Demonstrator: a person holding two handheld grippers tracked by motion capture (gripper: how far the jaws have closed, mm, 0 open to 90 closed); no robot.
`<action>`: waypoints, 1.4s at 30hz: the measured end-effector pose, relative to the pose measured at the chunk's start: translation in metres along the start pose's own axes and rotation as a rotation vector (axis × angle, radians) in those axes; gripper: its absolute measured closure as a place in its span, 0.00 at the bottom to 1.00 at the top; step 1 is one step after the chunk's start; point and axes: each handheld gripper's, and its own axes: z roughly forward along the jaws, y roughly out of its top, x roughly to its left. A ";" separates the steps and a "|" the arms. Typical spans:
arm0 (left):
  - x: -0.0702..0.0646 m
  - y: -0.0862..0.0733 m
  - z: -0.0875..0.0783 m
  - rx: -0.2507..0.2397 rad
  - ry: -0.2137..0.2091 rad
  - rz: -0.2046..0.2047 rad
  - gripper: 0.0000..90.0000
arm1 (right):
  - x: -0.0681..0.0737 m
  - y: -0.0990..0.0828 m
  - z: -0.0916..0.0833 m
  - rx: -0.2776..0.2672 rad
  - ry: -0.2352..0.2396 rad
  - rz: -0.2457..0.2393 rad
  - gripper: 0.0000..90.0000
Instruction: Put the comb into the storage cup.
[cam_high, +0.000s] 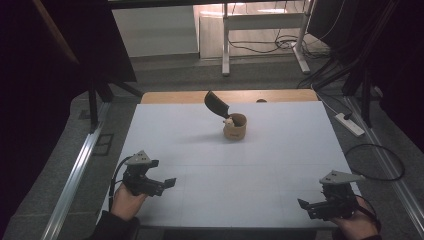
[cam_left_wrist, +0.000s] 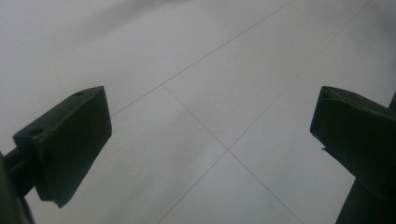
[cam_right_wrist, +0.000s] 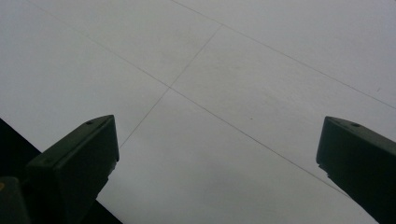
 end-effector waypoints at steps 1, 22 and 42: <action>0.000 -0.001 -0.001 0.000 0.002 0.000 0.00 | 0.000 0.000 0.000 0.000 0.000 0.000 0.00; -0.001 -0.015 -0.010 0.009 -0.003 -0.052 0.00 | 0.000 0.000 0.000 0.003 -0.004 0.001 0.00; -0.006 -0.019 -0.016 0.007 0.039 -0.059 0.00 | 0.001 0.000 0.000 0.005 -0.006 0.001 0.00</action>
